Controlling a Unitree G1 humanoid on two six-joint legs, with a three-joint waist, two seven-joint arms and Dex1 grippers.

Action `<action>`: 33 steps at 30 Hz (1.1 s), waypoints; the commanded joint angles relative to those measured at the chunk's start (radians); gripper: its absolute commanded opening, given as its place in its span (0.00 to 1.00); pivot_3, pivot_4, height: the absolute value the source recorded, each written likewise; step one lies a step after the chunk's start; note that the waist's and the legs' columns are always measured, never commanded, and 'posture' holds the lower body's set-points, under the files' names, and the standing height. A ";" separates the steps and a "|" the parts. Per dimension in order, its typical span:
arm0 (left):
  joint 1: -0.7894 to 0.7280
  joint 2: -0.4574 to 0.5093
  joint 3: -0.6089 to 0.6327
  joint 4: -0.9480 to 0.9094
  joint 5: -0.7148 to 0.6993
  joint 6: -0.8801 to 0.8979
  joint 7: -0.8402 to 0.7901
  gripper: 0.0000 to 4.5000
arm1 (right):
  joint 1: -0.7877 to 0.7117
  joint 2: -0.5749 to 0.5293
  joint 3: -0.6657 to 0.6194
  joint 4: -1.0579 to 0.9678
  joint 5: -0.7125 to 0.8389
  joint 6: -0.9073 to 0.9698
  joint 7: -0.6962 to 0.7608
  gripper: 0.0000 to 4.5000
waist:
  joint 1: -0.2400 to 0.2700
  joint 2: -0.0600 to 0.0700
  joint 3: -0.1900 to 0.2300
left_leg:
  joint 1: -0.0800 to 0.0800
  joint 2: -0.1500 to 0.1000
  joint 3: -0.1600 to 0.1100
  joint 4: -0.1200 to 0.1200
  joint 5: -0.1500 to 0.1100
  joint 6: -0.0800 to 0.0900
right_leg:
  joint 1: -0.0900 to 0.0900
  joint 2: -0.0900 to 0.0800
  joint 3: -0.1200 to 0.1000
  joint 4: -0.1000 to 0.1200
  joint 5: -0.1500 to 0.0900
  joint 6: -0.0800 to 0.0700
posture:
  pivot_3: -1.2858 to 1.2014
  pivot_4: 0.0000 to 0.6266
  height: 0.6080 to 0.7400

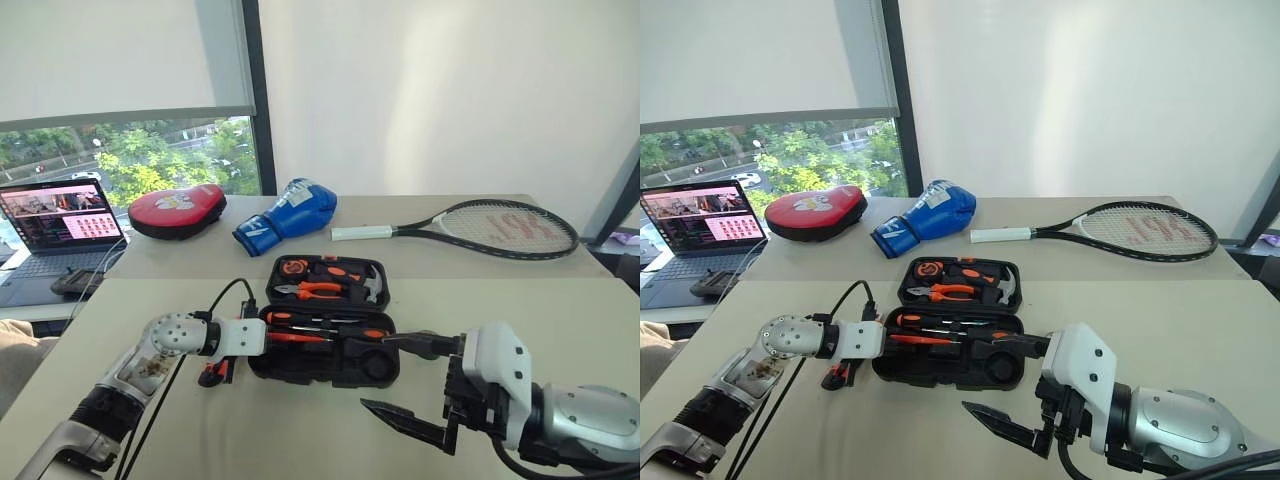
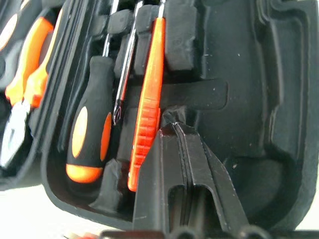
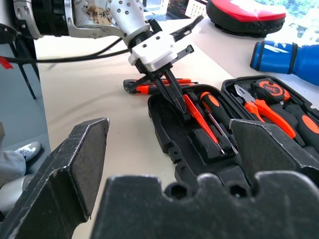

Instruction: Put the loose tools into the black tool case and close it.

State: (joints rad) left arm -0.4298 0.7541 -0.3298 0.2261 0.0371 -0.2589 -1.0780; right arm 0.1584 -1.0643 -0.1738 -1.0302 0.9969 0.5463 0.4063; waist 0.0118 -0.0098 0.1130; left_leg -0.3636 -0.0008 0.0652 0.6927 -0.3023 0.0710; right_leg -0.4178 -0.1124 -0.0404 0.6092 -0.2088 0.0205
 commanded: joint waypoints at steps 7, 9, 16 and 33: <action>0.011 -0.057 0.376 -0.287 -0.763 1.064 0.065 0.01 | -0.046 0.035 -0.012 0.024 -0.039 0.006 0.060 1.00 | 0.002 -0.021 0.028 | -0.018 0.001 -0.007 0.006 0.002 -0.003 | -0.011 0.005 -0.005 0.002 0.002 0.004 | 0.52 0.24 1.00; -0.042 -0.058 0.477 -0.292 -0.844 1.203 0.175 0.12 | -0.048 0.041 -0.011 0.032 -0.047 0.005 0.076 1.00 | 0.003 -0.022 0.029 | -0.024 0.000 -0.008 0.009 0.003 -0.004 | -0.014 0.007 -0.007 0.002 0.006 0.000 | 0.52 0.24 1.00; -0.036 0.076 0.559 -0.325 -0.808 1.382 0.329 0.60 | -0.083 0.080 0.018 0.086 -0.097 -0.012 0.134 1.00 | -0.005 -0.025 0.034 | -0.021 -0.005 -0.005 0.011 0.002 -0.005 | -0.010 0.007 -0.010 0.000 0.005 0.006 | 0.52 0.24 1.00; 0.147 0.081 0.435 -0.639 -0.716 1.616 0.591 0.70 | -0.109 0.127 0.029 0.098 -0.141 0.014 0.194 1.00 | 0.014 -0.024 0.040 | -0.020 -0.005 -0.007 0.010 0.002 -0.010 | -0.010 0.002 -0.006 0.001 0.005 0.003 | 0.52 0.24 1.00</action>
State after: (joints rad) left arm -0.2928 0.8441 0.1214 -0.3810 -0.7070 1.3512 -0.5269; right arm 0.0549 -0.9414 -0.1279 -0.9135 0.8533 0.5565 0.5985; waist 0.0261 -0.0333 0.1530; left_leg -0.3838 -0.0056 0.0586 0.7031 -0.3001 0.0611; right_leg -0.4279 -0.1104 -0.0466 0.6106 -0.2034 0.0234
